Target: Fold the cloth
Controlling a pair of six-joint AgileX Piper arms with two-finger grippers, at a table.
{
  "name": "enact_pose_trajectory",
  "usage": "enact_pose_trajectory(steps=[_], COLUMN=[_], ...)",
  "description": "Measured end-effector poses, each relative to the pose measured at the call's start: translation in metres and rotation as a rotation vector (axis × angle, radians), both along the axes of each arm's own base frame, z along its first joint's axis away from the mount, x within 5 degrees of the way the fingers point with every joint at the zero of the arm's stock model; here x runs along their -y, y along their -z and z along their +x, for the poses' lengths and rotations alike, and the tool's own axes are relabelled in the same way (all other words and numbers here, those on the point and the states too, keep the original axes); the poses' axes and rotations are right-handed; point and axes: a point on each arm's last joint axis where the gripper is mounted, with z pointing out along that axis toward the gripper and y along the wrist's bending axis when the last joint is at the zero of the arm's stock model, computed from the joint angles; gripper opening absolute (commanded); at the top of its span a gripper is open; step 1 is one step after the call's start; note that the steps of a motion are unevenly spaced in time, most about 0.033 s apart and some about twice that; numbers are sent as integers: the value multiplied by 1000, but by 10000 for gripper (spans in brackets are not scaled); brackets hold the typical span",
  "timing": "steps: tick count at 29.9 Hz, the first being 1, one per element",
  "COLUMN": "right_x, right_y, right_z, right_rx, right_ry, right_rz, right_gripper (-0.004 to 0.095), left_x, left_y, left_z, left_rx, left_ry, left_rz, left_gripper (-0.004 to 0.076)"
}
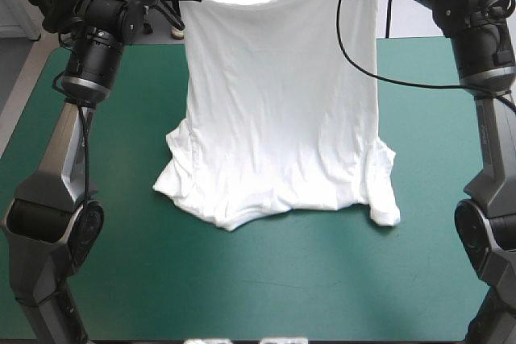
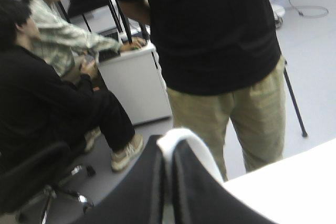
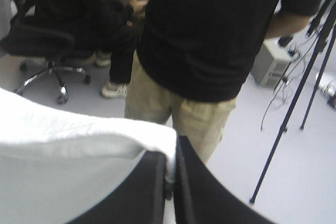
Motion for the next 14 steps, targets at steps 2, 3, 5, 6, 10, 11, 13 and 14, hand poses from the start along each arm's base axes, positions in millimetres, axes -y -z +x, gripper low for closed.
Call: enact_pose_trajectory(steps=[2,3,5,6,10,11,13,14], right_x=[1,2,5,6,10,11,10,9], right_y=[-18,-27,-50,-60,-84,-85,-80,-74], right_z=[-5,-9,-22,-30,-55,-57,-58,-57], right_rx=[112,164,270,311,390,381,321,267], right_ry=[3,6,10,10,7,3,-7,-15], right_rz=[22,33,51,58,58,52,32,16], right_gripper=[-17,-18,-18,-18,-18,-18,-17,-17], left_x=[-1,-3,-7,-10,-23,-25,-30,-31], left_y=[-16,-26,-55,-69,-104,-106,-103,-97], left_z=[-3,-6,-20,-30,-61,-65,-67,-65], left_rx=[96,143,262,316,408,397,331,270], left_ry=[-5,-8,-8,-10,-21,-26,-44,-56], left_rz=[-10,-15,-46,-59,-101,-104,-91,-79], left_gripper=[-17,-17,-17,-17,-17,-17,-17,-17])
